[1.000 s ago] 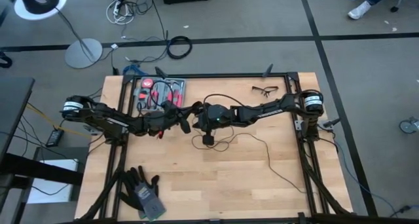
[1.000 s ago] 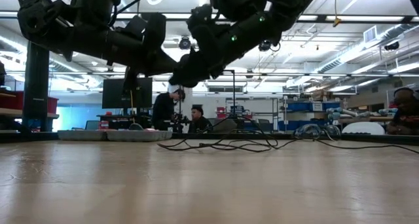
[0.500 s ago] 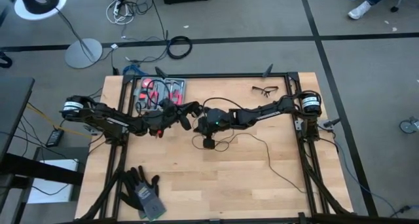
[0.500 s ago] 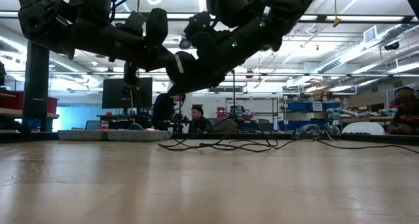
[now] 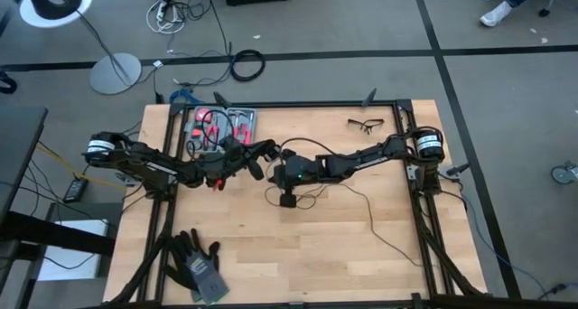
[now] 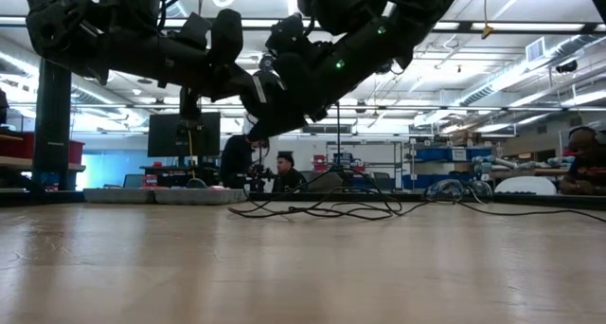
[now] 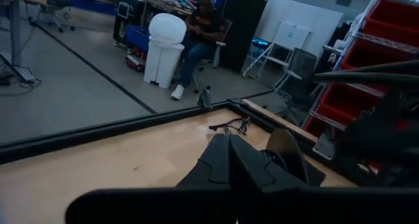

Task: Coil cords
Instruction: Coil the black wire on the black spool

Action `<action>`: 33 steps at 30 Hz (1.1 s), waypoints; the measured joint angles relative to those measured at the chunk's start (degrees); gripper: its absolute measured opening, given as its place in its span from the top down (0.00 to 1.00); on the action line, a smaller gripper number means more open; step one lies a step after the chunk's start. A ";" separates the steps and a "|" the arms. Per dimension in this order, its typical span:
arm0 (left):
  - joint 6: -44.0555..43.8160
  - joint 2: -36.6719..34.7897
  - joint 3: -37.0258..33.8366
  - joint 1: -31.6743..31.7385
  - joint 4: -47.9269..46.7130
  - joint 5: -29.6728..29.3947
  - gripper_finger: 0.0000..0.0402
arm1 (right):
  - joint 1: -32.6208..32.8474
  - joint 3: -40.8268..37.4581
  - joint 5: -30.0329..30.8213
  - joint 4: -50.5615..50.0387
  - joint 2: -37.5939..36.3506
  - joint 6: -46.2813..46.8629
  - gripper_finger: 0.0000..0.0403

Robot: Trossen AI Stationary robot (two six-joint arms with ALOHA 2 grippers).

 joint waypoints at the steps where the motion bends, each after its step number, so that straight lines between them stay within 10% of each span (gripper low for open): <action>1: 0.56 0.00 0.00 0.00 -0.02 -0.05 1.00 | -0.01 0.00 0.03 -0.54 0.00 0.51 0.99; 16: 1.87 -0.28 -9.39 -0.87 13.05 -1.33 1.00 | 2.00 -8.59 0.08 4.30 -0.52 8.79 0.81; 33: 6.46 -0.26 -13.00 -2.91 19.09 0.13 1.00 | 1.70 -37.38 0.75 56.37 -1.84 22.25 0.81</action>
